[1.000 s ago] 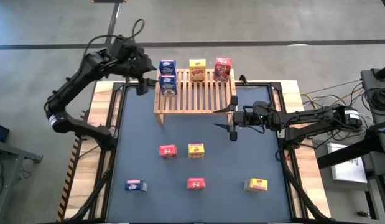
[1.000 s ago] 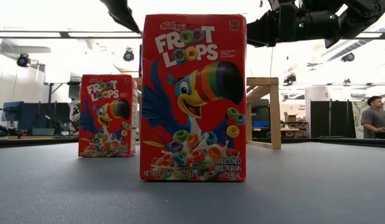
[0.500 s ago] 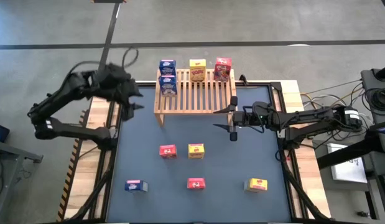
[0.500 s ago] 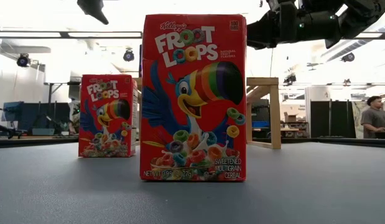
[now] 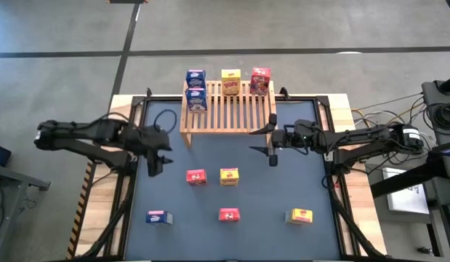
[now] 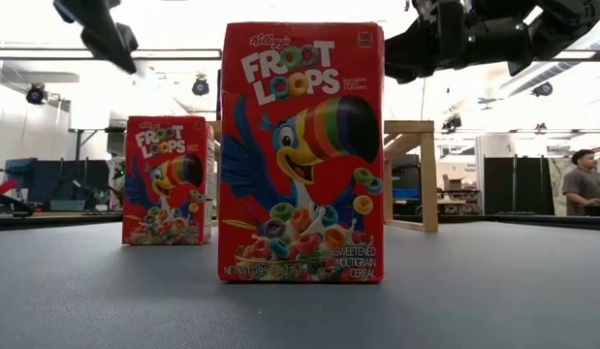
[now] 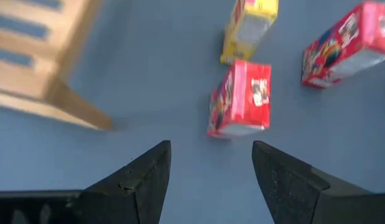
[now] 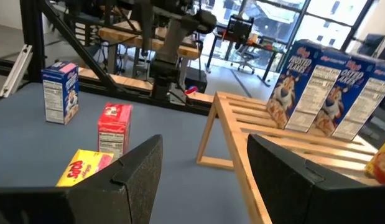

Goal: Stack cereal on shelf
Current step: Put the blue cereal box on the shelf aligned with the blue cereal boxes

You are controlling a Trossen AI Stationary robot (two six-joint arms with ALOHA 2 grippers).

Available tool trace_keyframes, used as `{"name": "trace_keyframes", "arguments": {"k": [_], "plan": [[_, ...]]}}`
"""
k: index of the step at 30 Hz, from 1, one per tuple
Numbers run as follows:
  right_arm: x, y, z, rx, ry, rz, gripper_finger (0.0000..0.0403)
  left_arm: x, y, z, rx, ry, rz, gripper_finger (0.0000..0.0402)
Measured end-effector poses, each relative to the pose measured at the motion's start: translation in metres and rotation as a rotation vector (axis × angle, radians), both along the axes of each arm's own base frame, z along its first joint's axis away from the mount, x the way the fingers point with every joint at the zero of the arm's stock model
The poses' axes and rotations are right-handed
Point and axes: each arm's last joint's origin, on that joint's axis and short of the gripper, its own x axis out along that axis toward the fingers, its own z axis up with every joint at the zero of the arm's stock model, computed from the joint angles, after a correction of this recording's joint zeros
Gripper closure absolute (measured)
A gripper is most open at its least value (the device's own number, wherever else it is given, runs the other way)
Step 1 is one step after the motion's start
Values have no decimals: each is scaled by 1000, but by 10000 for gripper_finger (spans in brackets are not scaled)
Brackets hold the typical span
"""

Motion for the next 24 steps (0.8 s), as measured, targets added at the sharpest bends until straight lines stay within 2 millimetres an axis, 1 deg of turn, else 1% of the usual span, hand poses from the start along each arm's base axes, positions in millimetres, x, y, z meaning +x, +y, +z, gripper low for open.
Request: {"name": "trace_keyframes", "arguments": {"k": [4,10,15,20,24], "plan": [[0,1,0,24,0,4,179,5,-10,-12,-32,49,7,194],[1,8,0,26,1,31,179,11,-25,-15,-92,100,14,194],[2,12,0,25,0,49,179,5,-40,-15,-140,180,43,194],[2,13,0,25,-1,50,179,-2,-56,-15,-198,204,70,194],[2,13,1,27,-9,50,179,-7,-67,-15,-211,198,92,194]]}}
